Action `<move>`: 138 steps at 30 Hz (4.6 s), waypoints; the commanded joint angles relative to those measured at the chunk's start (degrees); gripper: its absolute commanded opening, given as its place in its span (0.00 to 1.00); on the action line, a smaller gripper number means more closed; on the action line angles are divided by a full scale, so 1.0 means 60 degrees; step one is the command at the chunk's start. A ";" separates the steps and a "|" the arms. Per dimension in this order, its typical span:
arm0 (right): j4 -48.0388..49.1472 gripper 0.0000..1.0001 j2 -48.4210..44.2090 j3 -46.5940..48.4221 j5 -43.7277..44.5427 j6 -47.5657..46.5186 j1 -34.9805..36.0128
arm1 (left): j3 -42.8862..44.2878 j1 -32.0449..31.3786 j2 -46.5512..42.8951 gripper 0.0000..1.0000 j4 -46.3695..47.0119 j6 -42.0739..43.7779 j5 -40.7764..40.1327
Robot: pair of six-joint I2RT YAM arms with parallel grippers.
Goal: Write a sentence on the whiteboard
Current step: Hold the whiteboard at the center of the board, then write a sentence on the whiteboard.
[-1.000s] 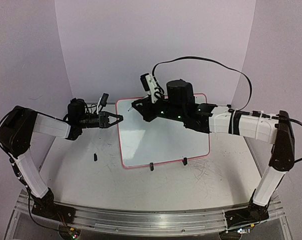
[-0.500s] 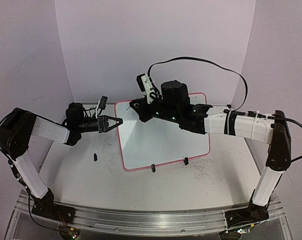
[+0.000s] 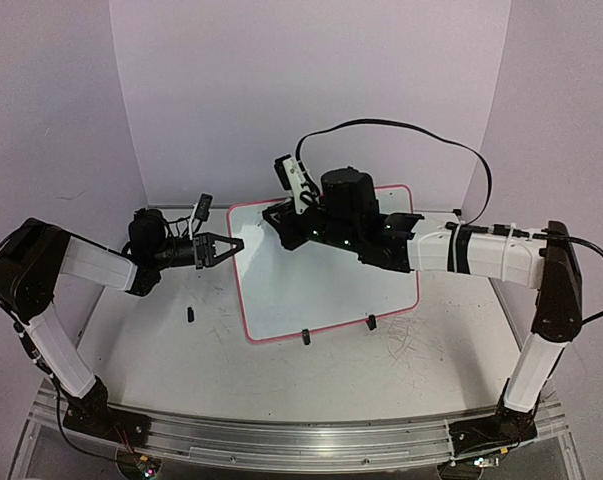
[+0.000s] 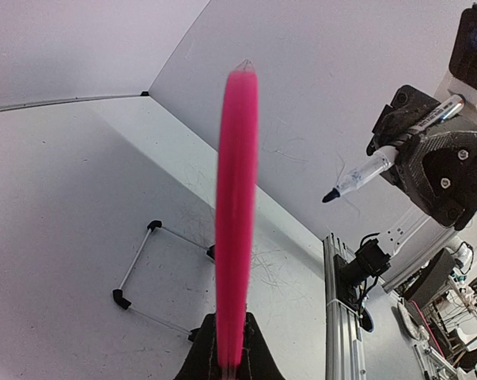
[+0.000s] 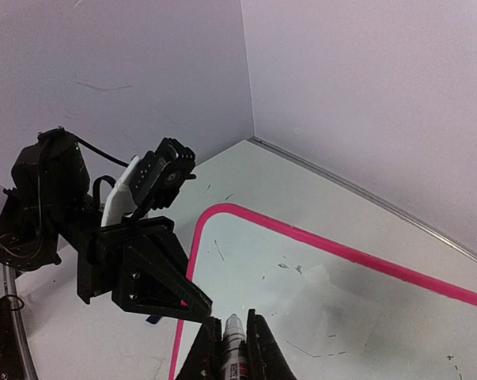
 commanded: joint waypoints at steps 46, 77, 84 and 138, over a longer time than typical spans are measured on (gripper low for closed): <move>0.0365 0.00 0.1242 0.1677 0.1617 -0.1615 0.0715 | -0.0274 0.0022 -0.0418 0.11 0.0018 -0.0014 -0.0101; 0.0694 0.00 0.1220 0.1551 0.1731 -0.1717 0.0796 | -0.0539 -0.0133 -0.0866 0.00 -0.0004 0.0949 -0.0614; 0.0731 0.00 0.1367 0.1650 0.2086 -0.1675 0.0807 | -0.0502 -0.0173 -0.0867 0.00 -0.0049 0.0941 -0.0604; 0.0289 0.00 0.1936 0.1870 0.2896 -0.1352 0.0804 | -0.0482 -0.0228 -0.1155 0.00 -0.0278 0.1175 -0.0589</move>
